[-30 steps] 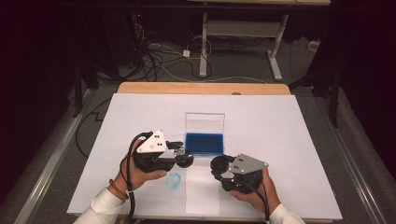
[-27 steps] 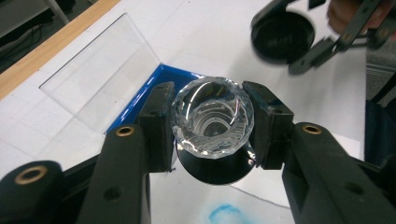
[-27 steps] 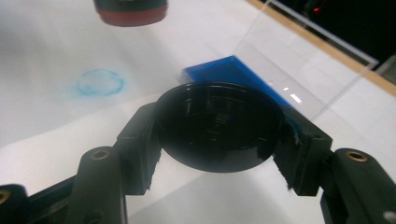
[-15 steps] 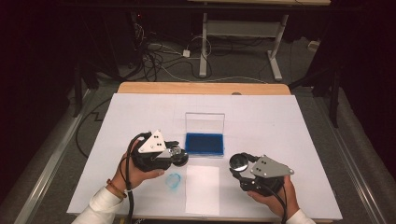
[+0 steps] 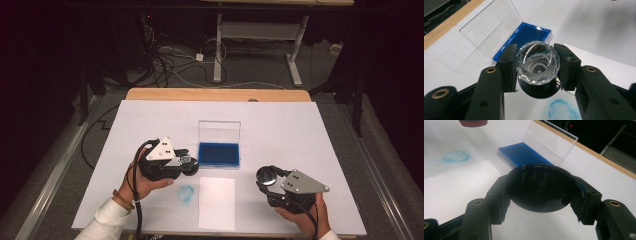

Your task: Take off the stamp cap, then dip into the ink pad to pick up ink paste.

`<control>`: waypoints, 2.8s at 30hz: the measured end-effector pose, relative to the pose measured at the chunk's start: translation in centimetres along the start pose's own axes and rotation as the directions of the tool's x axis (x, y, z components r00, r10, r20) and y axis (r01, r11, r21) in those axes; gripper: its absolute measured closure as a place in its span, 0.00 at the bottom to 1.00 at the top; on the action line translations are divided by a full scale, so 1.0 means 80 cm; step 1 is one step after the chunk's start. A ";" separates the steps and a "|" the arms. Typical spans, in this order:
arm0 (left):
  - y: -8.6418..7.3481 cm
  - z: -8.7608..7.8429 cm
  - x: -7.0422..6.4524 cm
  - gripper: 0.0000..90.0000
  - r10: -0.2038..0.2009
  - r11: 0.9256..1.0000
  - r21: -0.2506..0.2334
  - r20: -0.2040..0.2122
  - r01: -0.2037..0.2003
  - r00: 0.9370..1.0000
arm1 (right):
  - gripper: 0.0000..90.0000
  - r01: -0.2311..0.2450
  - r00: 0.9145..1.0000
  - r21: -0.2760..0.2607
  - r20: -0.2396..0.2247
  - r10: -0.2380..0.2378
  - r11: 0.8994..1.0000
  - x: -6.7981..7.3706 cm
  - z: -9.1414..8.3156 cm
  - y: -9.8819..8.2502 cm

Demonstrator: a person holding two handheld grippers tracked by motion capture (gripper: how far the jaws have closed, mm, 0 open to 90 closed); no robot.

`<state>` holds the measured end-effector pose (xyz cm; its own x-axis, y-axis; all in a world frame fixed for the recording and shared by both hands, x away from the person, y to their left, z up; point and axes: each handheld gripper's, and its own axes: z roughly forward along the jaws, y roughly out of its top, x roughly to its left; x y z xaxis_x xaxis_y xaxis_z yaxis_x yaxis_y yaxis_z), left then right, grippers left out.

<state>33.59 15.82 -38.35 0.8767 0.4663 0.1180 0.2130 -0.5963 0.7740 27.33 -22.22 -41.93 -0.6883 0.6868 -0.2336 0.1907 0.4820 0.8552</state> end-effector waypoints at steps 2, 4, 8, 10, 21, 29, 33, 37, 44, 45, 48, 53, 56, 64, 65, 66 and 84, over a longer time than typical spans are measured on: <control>0.000 0.000 0.002 0.61 -0.005 1.000 0.000 0.004 0.005 1.000 | 0.43 -0.007 1.000 0.008 0.012 0.007 1.000 -0.002 -0.002 -0.002; 0.001 0.000 0.004 0.61 -0.006 1.000 -0.004 0.002 0.006 1.000 | 0.43 -0.018 1.000 0.008 0.019 0.017 1.000 -0.005 -0.005 -0.004; 0.003 0.000 0.007 0.61 -0.009 1.000 -0.005 0.004 0.009 1.000 | 0.43 -0.038 0.999 0.009 0.036 0.038 0.999 -0.011 -0.011 -0.008; 0.004 0.002 0.007 0.61 -0.004 1.000 -0.001 0.002 0.004 1.000 | 0.43 -0.039 0.998 0.013 0.045 0.038 0.999 -0.012 -0.013 -0.010; 0.024 0.011 0.013 0.61 0.024 1.000 0.001 0.020 -0.024 0.999 | 0.43 -0.047 0.998 0.033 0.053 0.045 0.998 -0.015 -0.012 -0.014; 0.046 0.021 0.021 0.61 0.035 0.999 0.027 0.045 -0.037 0.998 | 0.43 -0.042 0.998 0.058 0.045 0.039 0.997 -0.011 -0.007 -0.015; 0.057 0.032 0.033 0.61 0.025 0.999 0.042 0.039 -0.026 0.999 | 0.43 -0.049 0.998 0.069 0.049 0.046 0.996 -0.013 -0.006 -0.018; 0.061 0.045 0.039 0.61 0.024 0.997 0.076 0.031 -0.026 0.999 | 0.43 -0.045 0.998 0.067 0.053 0.042 0.997 -0.013 -0.007 -0.017; 0.063 0.070 0.050 0.61 -0.011 0.993 0.116 0.045 0.006 0.999 | 0.43 -0.042 0.998 0.066 0.051 0.039 0.997 -0.014 -0.008 -0.018; 0.063 0.074 0.050 0.61 -0.012 0.992 0.128 0.043 0.006 0.999 | 0.43 -0.043 0.998 0.064 0.049 0.040 0.997 -0.013 -0.008 -0.017; 0.062 0.084 0.052 0.61 -0.022 0.990 0.143 0.053 0.014 0.998 | 0.43 -0.036 0.998 0.066 0.046 0.033 0.997 -0.012 -0.008 -0.017; 0.064 0.105 0.051 0.61 -0.020 0.986 0.166 0.054 0.011 0.998 | 0.43 -0.034 0.999 0.072 0.041 0.031 0.997 -0.011 -0.007 -0.018; 0.062 0.120 0.053 0.61 -0.021 0.981 0.192 0.049 0.012 0.999 | 0.43 -0.031 0.999 0.080 0.039 0.028 0.996 -0.011 -0.005 -0.018; 0.055 0.135 0.058 0.61 -0.050 0.978 0.206 0.050 0.039 0.997 | 0.43 -0.022 0.999 0.092 0.037 0.019 0.996 -0.010 -0.004 -0.020; 0.055 0.136 0.058 0.61 -0.051 0.977 0.208 0.052 0.039 0.997 | 0.43 -0.022 0.999 0.092 0.036 0.019 0.995 -0.010 -0.004 -0.020; 0.055 0.137 0.058 0.61 -0.053 0.978 0.207 0.057 0.040 0.997 | 0.43 -0.022 0.999 0.093 0.036 0.019 0.995 -0.010 -0.004 -0.020; 0.047 0.143 0.060 0.61 -0.049 0.977 0.209 0.041 0.039 0.998 | 0.43 -0.018 1.000 0.100 0.022 0.015 0.995 -0.009 -0.003 -0.020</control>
<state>43.50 8.33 -42.03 0.8822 0.4676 0.0547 0.3324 -0.7009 0.6311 27.36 -23.62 -43.00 -0.6698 0.7059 -0.2305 0.2717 0.5218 0.8086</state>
